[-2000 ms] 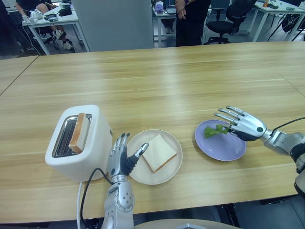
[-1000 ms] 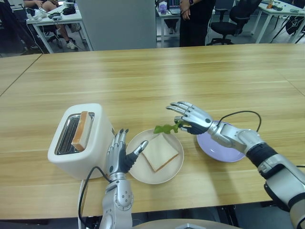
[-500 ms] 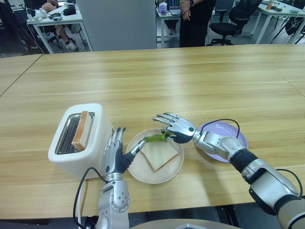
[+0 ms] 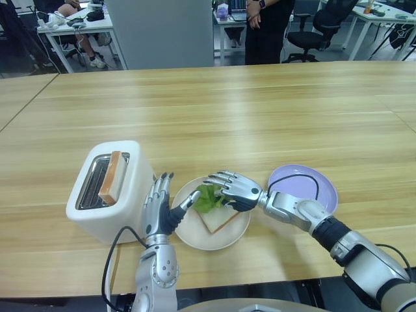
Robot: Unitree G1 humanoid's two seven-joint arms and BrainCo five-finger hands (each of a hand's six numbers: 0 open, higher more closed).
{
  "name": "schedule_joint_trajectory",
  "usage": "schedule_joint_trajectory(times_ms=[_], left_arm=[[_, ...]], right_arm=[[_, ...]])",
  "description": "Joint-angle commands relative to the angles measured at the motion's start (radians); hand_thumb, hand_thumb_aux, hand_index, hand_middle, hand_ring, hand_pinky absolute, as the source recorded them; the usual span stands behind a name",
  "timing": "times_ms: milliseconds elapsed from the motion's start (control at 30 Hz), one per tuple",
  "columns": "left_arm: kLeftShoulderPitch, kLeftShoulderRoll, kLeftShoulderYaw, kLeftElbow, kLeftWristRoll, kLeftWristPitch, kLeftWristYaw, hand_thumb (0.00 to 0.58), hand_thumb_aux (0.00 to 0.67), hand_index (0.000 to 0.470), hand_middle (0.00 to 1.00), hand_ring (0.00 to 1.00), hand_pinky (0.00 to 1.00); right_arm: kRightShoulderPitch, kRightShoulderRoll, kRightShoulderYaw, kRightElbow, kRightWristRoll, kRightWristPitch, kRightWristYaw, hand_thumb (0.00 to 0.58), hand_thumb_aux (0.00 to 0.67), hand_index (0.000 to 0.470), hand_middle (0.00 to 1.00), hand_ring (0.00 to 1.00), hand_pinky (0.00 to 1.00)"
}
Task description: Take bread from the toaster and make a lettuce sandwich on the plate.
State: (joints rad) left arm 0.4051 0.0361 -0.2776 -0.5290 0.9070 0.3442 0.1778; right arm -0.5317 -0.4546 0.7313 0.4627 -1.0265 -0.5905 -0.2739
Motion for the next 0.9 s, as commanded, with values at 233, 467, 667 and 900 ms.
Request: schedule_joint_trajectory(times_ms=[233,467,667,900], left_arm=[[-0.009,0.008,0.017,0.022,-0.009,0.001,-0.014,0.0,0.0,0.0,0.0,0.0,0.0],[-0.026,0.017,0.027,0.018,-0.011,-0.002,-0.025,0.0,0.0,0.0,0.0,0.0,0.0],[-0.043,0.024,0.025,0.011,-0.008,-0.002,-0.043,0.0,0.0,0.0,0.0,0.0,0.0],[-0.002,0.007,0.066,-0.178,-0.091,-0.023,-0.1,0.0,0.0,0.0,0.0,0.0,0.0]], right_arm=[[0.073,-0.02,-0.059,-0.132,0.079,0.029,0.141,0.023,0.013,0.009,0.0,0.0,0.0],[0.135,-0.038,-0.169,-0.25,0.23,0.106,0.309,0.0,0.0,0.0,0.0,0.0,0.0],[0.186,-0.057,-0.256,-0.293,0.387,0.182,0.472,0.0,0.0,0.0,0.0,0.0,0.0],[0.429,0.018,-0.563,-0.561,1.191,0.589,0.802,0.0,0.0,0.0,0.0,0.0,0.0]])
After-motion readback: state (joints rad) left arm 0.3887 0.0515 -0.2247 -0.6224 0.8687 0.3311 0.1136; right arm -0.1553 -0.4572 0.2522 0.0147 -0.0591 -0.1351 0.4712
